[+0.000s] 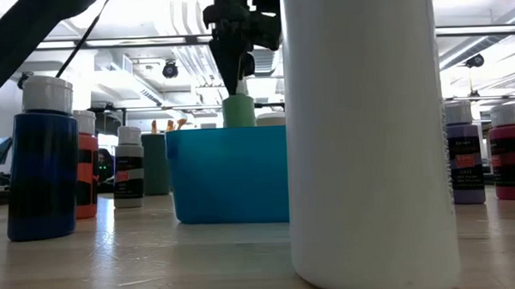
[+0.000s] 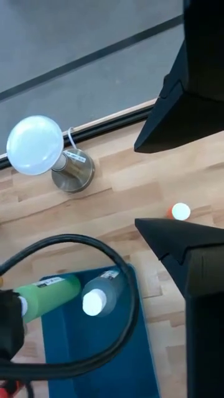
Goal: Pick & Place Paint Supplies
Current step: Put the green paint bottle into the blue bin
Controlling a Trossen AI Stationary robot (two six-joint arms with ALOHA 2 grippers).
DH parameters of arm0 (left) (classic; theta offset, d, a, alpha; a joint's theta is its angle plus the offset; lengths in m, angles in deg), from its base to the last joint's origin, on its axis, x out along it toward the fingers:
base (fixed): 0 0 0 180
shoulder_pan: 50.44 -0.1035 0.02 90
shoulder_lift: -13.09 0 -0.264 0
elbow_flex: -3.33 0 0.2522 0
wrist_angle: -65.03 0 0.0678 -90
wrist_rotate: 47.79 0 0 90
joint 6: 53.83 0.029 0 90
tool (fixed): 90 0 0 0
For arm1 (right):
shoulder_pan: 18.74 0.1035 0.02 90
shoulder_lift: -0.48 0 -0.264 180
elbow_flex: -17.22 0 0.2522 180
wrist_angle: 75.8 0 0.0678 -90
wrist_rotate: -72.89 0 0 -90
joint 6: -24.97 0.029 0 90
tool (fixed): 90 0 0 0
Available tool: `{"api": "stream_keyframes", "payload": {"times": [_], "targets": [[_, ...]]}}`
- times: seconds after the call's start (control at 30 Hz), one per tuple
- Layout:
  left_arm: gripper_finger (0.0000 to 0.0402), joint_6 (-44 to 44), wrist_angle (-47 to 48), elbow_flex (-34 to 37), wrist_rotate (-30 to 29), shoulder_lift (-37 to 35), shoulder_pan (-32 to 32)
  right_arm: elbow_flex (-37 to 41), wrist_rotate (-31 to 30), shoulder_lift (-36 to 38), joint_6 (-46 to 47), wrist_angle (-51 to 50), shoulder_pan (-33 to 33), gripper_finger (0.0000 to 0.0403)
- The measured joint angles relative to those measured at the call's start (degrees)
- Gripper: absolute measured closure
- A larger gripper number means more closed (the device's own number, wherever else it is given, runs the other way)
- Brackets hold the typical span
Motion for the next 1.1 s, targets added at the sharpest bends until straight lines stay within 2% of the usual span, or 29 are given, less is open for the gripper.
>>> {"api": "stream_keyframes", "payload": {"times": [0.27,0.47,0.83,1.1], "targets": [[0.0277,-0.3,-0.1,0.0,-0.2,0.2,0.8,2.4,0.0,0.2,-0.9,0.0,0.0,0.0220],[0.0277,-0.6,-0.1,0.4,-0.6,0.2,1.1,3.9,0.0,0.2,-1.7,0.1,0.0,0.0237],[0.0277,-1.2,-1.0,6.8,-2.6,-0.4,1.2,5.1,0.1,0.2,-2.5,1.0,0.0,0.0267],[0.0277,-1.2,-1.3,5.5,-2.6,-0.2,1.3,5.1,0.1,0.2,-2.5,1.6,0.0,0.0280]]}}
